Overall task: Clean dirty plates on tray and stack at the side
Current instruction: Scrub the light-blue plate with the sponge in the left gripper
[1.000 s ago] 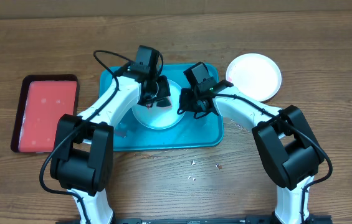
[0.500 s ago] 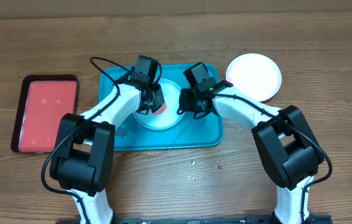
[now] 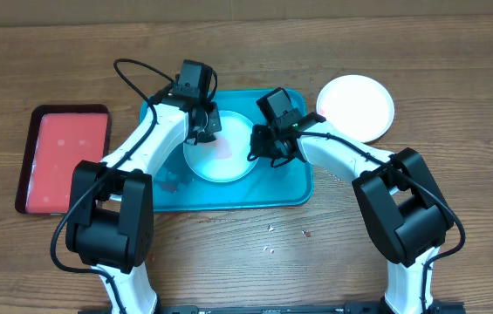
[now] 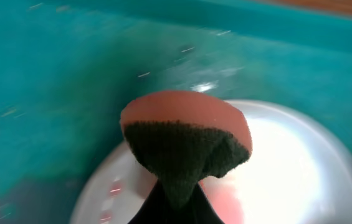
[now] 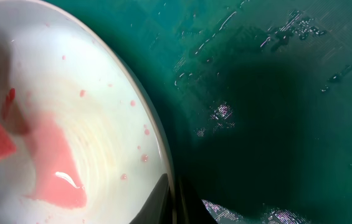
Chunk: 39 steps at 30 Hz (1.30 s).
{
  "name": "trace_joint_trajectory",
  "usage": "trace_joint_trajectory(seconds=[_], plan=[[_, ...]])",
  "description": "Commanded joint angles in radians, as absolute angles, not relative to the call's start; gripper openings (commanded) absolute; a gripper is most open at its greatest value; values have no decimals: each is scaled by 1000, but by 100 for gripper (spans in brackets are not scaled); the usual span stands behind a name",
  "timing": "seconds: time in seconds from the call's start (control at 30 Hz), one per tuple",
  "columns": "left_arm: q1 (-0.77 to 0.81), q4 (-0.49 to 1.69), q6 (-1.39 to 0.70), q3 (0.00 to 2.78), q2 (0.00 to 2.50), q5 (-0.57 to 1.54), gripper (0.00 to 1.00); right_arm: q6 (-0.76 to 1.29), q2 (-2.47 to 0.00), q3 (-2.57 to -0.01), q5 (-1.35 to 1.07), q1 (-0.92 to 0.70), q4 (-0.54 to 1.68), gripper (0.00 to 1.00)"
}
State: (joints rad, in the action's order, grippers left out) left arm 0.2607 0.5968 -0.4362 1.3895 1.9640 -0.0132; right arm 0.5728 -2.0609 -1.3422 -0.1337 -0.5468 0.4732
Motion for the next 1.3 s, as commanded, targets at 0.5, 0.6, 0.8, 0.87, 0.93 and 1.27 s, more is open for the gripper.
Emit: trace_joint_trajectory(seconds=[0.5,0.6,0.8,0.87,0.93,1.27], plan=[[292,588,-527,1379,2111,28,4,576,-2073,-1341,-128,-550,488,4],[265,625,-527,1382,2111,-35,4,576,-2073,-1341,-128,-550,488,4],[215,715,-522,1419,2111,-178,4,576,-2073,-1341,-125,-550,495,4],[202,730,-493,1441,2111,-197,4,576,-2073,-1341,-120,-550,495,4],[192,749,-465,1474,2111,-199,4,576,-2073,-1341,-107,-550,495,4],[137,1086,-518,1868,2086,-208,4,519,-2072,-1341,-61,-550,492,4]])
